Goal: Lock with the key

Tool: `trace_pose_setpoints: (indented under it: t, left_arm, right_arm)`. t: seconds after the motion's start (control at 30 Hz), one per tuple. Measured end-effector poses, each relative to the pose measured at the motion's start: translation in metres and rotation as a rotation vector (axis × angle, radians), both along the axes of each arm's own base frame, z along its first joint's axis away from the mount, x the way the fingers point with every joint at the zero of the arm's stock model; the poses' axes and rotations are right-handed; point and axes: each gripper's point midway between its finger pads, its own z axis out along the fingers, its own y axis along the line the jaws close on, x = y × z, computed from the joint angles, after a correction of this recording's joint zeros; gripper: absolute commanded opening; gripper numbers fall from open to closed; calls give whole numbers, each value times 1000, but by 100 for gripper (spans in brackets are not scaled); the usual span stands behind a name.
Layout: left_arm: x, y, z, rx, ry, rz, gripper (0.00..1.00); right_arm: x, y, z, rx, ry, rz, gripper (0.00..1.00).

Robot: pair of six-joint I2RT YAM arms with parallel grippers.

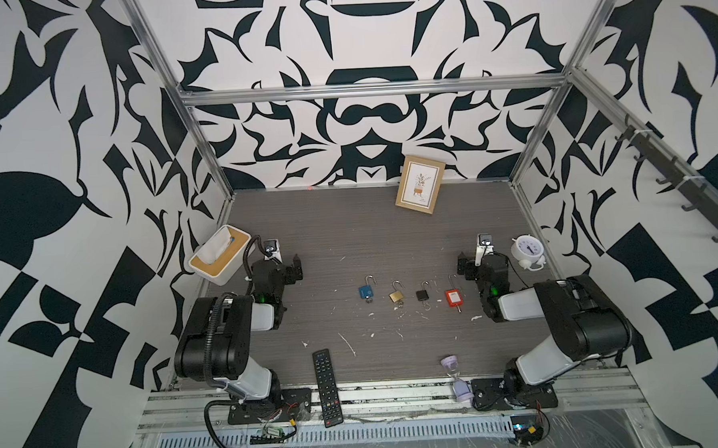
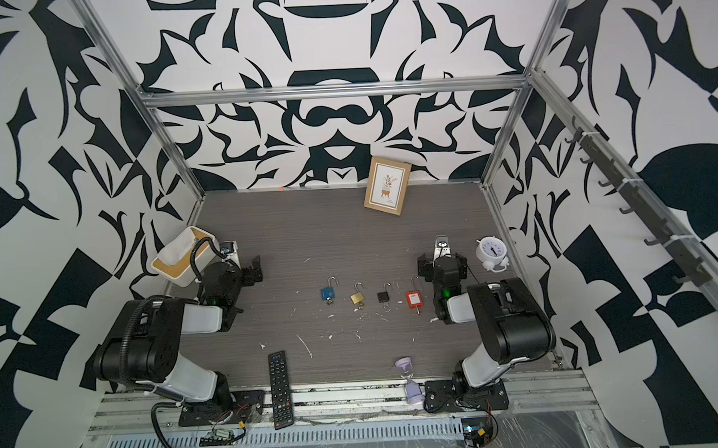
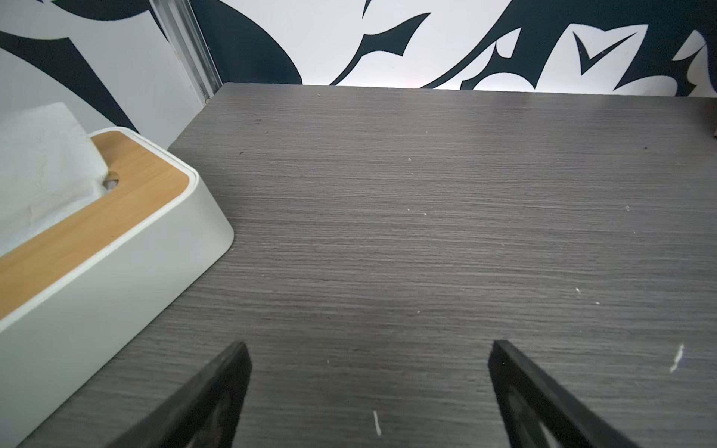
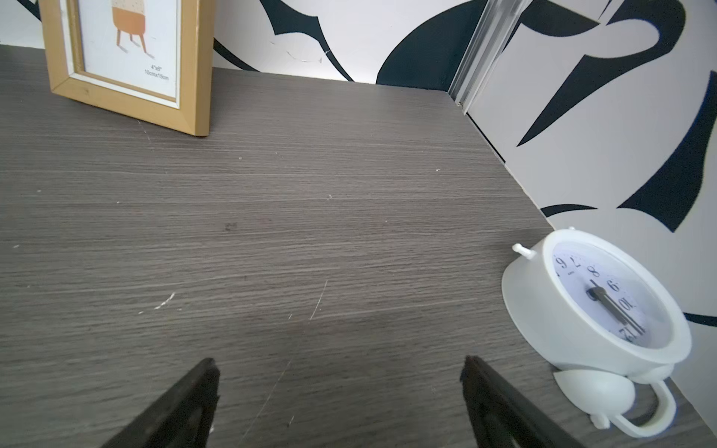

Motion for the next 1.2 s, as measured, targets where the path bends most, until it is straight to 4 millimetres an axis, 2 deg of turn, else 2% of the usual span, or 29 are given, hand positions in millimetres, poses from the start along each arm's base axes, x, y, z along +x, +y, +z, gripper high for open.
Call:
trace_pose_setpoints:
  t: [1.0, 1.2]
  left_arm:
    - [0, -1, -1, -2, 2, -4, 99]
    - [-5, -3, 2, 14, 34, -4, 99]
  right_arm:
    - [0, 1, 0, 5, 2, 7, 100]
    - [-2, -2, -4, 9, 52, 5, 99]
